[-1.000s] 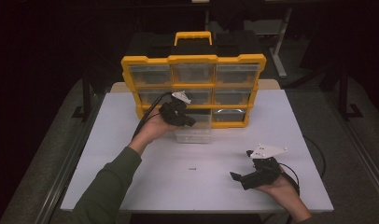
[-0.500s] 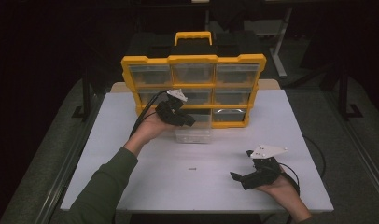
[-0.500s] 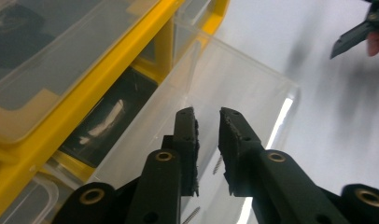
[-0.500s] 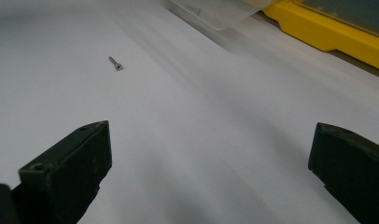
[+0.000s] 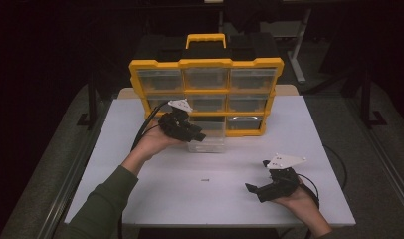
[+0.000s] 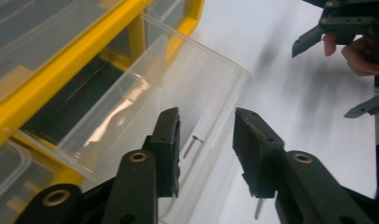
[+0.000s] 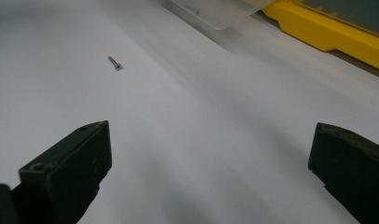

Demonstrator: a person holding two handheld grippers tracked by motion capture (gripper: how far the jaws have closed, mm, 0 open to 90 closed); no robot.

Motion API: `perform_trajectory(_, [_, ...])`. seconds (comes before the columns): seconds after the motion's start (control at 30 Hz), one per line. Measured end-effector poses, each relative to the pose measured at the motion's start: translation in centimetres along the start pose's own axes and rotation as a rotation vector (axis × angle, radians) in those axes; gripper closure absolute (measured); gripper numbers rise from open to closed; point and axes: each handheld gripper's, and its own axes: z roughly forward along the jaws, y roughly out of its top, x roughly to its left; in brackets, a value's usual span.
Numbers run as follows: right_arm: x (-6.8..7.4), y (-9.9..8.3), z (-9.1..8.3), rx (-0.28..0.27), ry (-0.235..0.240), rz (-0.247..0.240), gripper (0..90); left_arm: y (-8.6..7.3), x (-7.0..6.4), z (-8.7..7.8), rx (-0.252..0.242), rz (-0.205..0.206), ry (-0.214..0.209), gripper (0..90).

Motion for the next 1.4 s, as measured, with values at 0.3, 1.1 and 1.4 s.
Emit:
perform_trajectory(0.3, [0.0, 0.0, 0.0, 0.0, 0.0, -0.001, 0.0, -1.2, -1.5, -0.1, -0.011, 0.015, -0.012, 49.3])
perform_trajectory(1.1, [0.0, 0.0, 0.1, 0.003, 0.001, 0.001, 0.0, -4.5, -5.0, 2.6, 0.016, 0.085, -0.051, 38.3])
perform_trajectory(1.4, [0.0, 0.0, 0.1, 0.004, 0.001, 0.001, 0.0, -6.2, -5.3, 4.0, 0.038, 0.101, -0.062, 47.4])
